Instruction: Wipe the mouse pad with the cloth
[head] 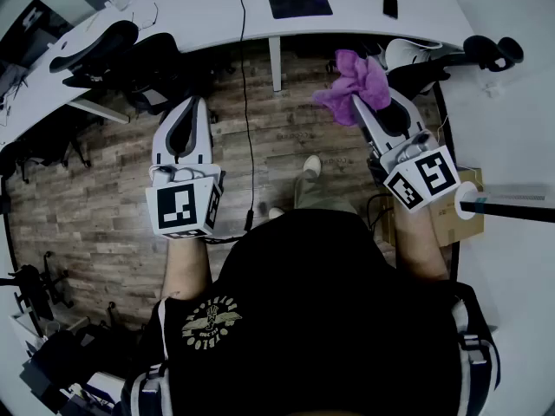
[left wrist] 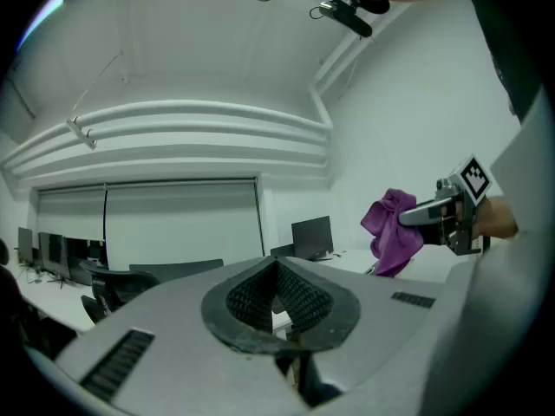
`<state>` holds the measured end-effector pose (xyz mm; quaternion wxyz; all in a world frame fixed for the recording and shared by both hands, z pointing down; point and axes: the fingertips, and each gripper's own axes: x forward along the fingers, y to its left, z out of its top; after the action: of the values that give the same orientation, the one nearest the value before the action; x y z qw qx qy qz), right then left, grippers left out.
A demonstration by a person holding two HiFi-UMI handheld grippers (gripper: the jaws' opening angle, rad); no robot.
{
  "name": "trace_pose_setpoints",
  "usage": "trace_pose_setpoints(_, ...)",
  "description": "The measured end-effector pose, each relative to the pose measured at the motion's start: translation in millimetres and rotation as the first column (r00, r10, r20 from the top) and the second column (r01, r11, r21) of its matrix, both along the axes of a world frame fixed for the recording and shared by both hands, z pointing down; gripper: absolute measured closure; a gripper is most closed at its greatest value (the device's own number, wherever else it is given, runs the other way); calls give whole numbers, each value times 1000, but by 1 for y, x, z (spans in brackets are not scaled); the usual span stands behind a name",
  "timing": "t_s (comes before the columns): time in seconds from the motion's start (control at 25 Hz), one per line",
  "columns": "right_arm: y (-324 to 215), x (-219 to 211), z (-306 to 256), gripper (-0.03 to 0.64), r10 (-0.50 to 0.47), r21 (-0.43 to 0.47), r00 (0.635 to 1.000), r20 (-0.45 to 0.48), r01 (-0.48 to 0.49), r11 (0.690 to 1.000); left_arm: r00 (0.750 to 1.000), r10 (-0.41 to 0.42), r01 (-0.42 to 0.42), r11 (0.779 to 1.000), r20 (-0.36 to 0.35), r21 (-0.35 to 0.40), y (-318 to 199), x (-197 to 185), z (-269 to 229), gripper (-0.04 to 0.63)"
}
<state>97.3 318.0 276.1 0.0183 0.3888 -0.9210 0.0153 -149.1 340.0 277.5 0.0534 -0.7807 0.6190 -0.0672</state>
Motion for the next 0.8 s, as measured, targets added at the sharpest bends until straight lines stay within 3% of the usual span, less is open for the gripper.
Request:
trace_pose_setpoints(0.4, -25, -29, 35, 508, -19, -90, 1000, 0, 19, 996, 1000, -23, 23, 998, -10, -50, -25, -7, 28, 592)
trace_pose_setpoints(0.8, -74, -37, 47, 508, -66, -114, 998, 12, 67, 991, 1000, -13, 14, 998, 6, -60, -82, 3, 28, 593)
